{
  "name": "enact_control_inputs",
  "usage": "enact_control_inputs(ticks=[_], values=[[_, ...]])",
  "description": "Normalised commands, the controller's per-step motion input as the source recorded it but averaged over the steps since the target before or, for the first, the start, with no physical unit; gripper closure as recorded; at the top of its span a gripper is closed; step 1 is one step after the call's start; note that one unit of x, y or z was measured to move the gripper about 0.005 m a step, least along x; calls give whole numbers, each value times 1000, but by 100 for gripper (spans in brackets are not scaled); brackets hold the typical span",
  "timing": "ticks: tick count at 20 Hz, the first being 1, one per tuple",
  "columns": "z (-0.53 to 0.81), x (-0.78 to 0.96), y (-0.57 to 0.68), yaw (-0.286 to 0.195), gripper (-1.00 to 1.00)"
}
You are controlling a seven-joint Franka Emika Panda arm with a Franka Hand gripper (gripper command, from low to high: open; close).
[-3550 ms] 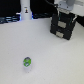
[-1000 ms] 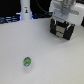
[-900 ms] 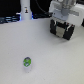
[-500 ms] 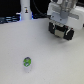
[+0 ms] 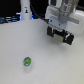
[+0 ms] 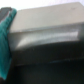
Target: Open the kcup holder, insert the kcup into the holder, and close the kcup holder
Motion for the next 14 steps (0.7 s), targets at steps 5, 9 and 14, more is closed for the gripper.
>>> enact_control_inputs(ticks=[5,9,14], values=[[21,739,-509,-39,100],[72,258,-167,-23,-100],[113,160,-129,-44,-100]])
